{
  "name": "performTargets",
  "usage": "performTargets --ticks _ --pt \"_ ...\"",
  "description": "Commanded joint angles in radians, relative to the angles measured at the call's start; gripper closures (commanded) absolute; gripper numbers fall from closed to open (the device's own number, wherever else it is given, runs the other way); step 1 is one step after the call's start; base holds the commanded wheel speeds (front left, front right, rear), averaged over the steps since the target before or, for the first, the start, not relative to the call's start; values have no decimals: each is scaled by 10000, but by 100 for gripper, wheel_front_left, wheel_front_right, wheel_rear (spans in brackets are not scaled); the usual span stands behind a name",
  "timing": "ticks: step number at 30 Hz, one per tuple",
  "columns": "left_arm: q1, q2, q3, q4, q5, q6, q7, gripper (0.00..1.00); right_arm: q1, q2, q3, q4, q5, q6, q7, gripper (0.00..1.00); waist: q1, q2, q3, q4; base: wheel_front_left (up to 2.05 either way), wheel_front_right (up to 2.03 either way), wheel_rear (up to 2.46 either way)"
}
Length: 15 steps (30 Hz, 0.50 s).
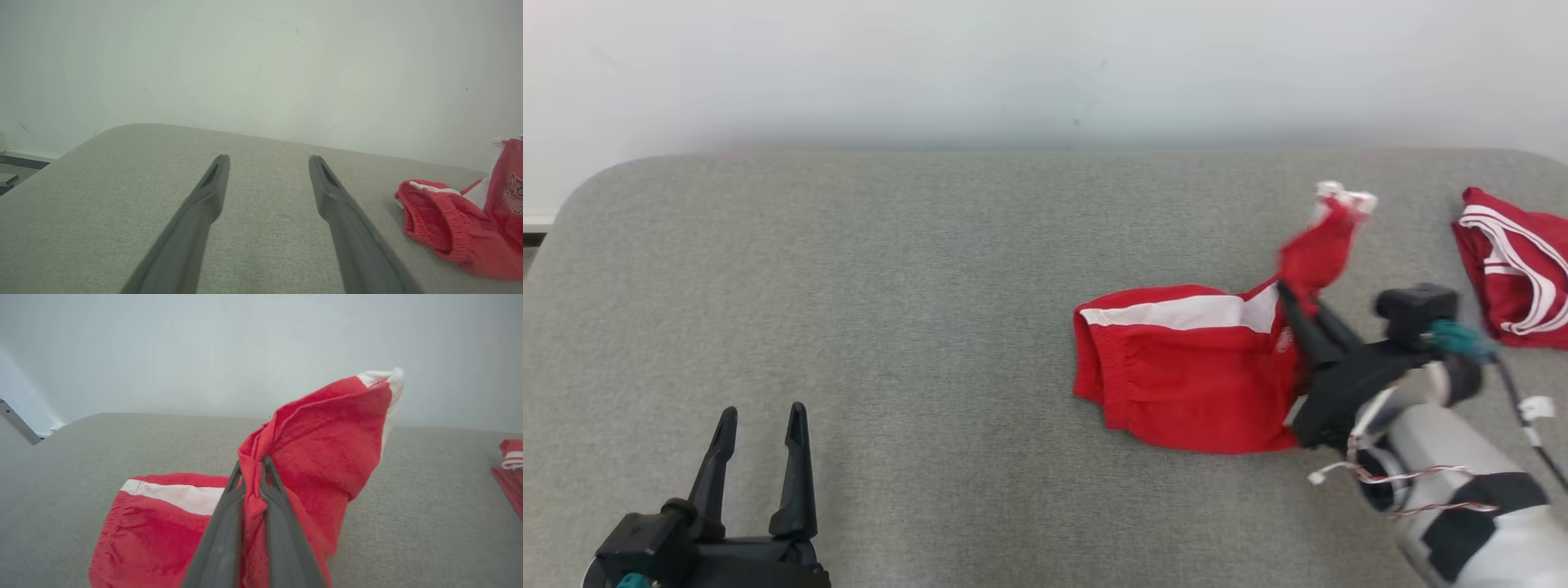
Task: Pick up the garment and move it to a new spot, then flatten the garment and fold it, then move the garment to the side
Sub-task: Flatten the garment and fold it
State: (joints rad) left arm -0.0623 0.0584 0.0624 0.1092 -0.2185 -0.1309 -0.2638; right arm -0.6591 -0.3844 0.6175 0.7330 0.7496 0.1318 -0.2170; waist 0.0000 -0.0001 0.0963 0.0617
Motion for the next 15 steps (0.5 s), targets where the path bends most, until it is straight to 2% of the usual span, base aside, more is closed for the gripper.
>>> performTargets --ticks 1,8,15 --pt "67 11 -2 -29 48 8 -3 0 -73 182 230 -259 -188 -27 49 100 0 1 9 180 0 0 0" --pt "-102 -40 -166 39 -73 7 -3 0 439 806 1010 -845 -766 -27 138 100 0 1 167 786 0 0 0" --pt "-159 -60 -138 112 -191 7 -3 0 1180 1177 1379 -666 -1009 -27 153 100 0 1 304 1132 0 0 0"
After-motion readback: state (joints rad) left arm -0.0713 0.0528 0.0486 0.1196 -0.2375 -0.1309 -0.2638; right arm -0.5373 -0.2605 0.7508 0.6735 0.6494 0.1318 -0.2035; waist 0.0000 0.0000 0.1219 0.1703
